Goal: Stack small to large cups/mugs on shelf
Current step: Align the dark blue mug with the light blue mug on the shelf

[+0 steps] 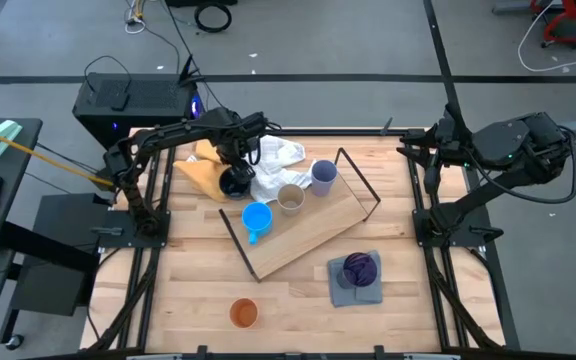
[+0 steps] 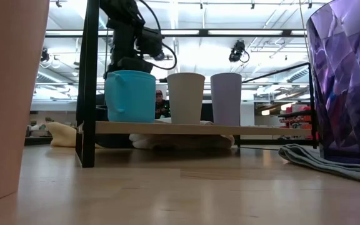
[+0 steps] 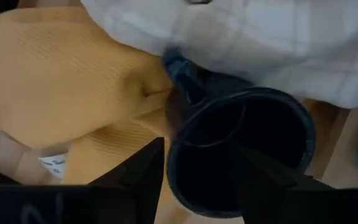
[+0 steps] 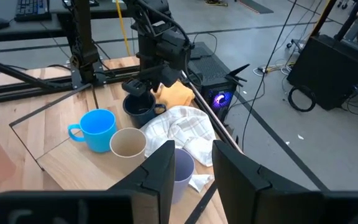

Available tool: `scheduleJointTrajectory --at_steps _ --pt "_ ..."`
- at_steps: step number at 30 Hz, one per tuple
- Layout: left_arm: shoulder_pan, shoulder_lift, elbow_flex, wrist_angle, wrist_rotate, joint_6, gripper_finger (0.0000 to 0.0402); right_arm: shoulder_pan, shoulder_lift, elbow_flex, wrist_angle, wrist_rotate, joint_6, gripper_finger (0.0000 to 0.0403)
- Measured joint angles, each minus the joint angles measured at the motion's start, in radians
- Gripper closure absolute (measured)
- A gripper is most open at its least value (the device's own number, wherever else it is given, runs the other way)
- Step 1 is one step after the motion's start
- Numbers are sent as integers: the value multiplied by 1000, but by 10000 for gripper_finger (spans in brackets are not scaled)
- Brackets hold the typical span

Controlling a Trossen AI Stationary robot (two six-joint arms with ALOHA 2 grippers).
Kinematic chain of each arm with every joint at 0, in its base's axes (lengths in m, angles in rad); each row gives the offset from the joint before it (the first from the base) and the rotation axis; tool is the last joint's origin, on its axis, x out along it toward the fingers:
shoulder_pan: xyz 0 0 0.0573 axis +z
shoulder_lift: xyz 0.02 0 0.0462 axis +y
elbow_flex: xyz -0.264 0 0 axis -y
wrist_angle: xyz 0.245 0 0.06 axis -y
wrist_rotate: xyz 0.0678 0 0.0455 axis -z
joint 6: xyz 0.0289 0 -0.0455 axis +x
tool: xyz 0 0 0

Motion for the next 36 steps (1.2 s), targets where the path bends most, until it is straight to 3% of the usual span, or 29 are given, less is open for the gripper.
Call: scheduleJointTrajectory --at_steps 10,21,31,36 --pt "61 2 0 -7 25 48 228 0 0 0 0 0 4 289" --pt "52 10 0 -16 61 182 224 0 0 0 0 0 8 289" --pt "54 30 -145 16 -6 193 230 0 0 0 0 0 31 289" --pt "55 30 -161 28 -30 182 271 0 2 0 1 0 31 289"
